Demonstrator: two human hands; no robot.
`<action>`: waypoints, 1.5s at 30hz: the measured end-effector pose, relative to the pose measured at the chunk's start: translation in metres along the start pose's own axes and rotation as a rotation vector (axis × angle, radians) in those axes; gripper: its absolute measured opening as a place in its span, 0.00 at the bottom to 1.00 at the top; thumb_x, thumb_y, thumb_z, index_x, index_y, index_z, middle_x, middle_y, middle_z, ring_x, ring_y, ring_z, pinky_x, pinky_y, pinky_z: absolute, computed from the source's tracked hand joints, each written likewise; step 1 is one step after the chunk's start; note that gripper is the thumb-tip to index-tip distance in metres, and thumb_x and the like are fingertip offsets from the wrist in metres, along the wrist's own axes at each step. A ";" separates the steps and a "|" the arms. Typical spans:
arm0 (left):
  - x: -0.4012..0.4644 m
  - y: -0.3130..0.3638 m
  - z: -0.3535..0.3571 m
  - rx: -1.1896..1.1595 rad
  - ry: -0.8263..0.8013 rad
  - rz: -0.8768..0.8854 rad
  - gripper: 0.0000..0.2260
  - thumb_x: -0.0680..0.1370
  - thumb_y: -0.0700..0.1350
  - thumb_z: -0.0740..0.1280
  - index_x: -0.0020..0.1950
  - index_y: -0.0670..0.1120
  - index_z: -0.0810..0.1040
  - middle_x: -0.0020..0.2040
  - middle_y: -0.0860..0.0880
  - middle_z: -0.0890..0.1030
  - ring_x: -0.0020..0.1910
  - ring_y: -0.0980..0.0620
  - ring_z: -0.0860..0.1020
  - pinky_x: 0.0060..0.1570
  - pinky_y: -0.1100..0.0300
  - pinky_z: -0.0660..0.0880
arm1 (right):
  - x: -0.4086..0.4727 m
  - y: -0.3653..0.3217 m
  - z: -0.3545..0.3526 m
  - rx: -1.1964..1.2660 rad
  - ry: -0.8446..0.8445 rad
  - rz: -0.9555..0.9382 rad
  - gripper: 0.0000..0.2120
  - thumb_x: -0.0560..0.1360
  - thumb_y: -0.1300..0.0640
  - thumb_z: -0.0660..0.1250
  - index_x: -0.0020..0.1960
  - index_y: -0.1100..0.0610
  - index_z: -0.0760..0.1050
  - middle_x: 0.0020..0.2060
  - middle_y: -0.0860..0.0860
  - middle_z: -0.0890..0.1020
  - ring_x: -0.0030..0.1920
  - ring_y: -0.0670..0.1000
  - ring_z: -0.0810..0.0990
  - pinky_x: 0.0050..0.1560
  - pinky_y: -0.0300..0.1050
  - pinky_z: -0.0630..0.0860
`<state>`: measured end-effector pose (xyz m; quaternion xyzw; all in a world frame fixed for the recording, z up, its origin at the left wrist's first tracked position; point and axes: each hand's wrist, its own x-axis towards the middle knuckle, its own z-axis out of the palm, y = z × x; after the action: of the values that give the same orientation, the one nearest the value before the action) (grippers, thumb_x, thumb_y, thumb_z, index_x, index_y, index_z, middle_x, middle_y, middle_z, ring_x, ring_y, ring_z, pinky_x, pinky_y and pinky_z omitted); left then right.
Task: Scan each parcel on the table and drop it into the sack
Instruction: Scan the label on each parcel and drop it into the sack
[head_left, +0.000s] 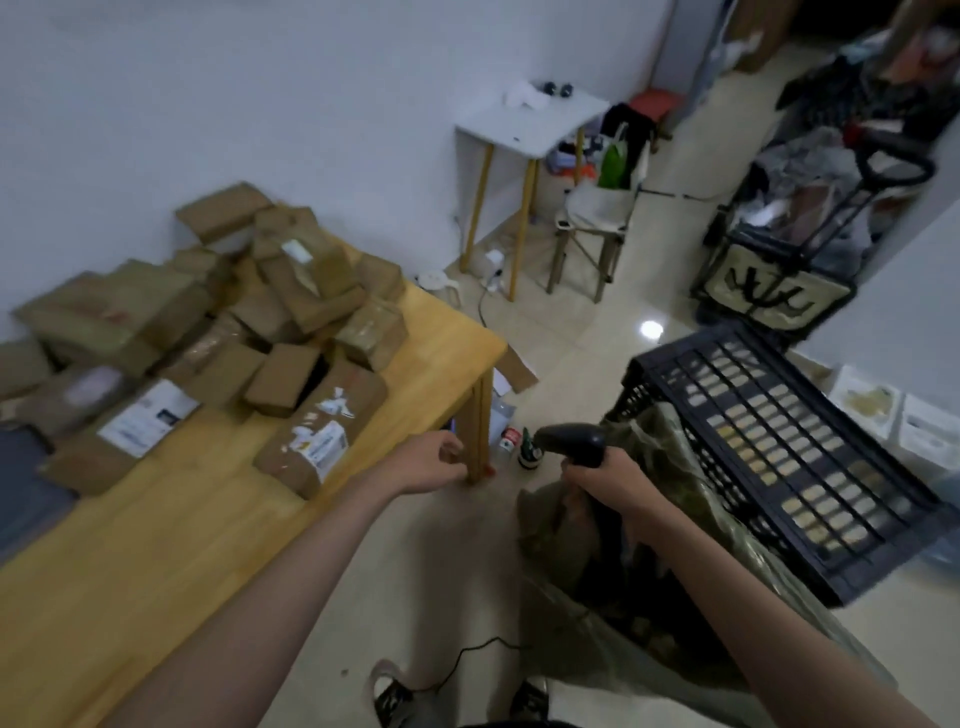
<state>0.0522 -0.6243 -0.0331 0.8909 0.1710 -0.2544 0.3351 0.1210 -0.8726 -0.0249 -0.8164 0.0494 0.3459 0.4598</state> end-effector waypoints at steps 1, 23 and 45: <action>-0.007 -0.014 -0.011 -0.015 0.025 -0.015 0.21 0.78 0.52 0.67 0.70 0.49 0.73 0.66 0.49 0.75 0.63 0.50 0.75 0.59 0.56 0.74 | -0.001 -0.013 0.012 -0.011 -0.019 -0.015 0.06 0.74 0.63 0.69 0.50 0.64 0.80 0.39 0.60 0.83 0.33 0.54 0.85 0.33 0.45 0.82; -0.090 -0.237 -0.175 -0.144 0.323 -0.191 0.21 0.77 0.54 0.68 0.68 0.50 0.74 0.60 0.50 0.78 0.58 0.51 0.76 0.58 0.55 0.75 | 0.021 -0.217 0.247 -0.184 -0.226 -0.377 0.12 0.74 0.69 0.68 0.56 0.59 0.75 0.39 0.55 0.79 0.33 0.49 0.78 0.32 0.40 0.77; 0.132 -0.164 -0.327 -0.345 0.383 -0.255 0.21 0.77 0.58 0.67 0.66 0.49 0.76 0.62 0.52 0.77 0.56 0.54 0.74 0.56 0.59 0.73 | 0.239 -0.406 0.234 -0.166 -0.132 -0.409 0.05 0.75 0.61 0.68 0.49 0.62 0.76 0.34 0.57 0.74 0.39 0.58 0.77 0.43 0.61 0.81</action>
<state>0.1920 -0.2648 0.0196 0.8239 0.3825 -0.0888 0.4085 0.3417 -0.4000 0.0410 -0.8201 -0.1759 0.3010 0.4537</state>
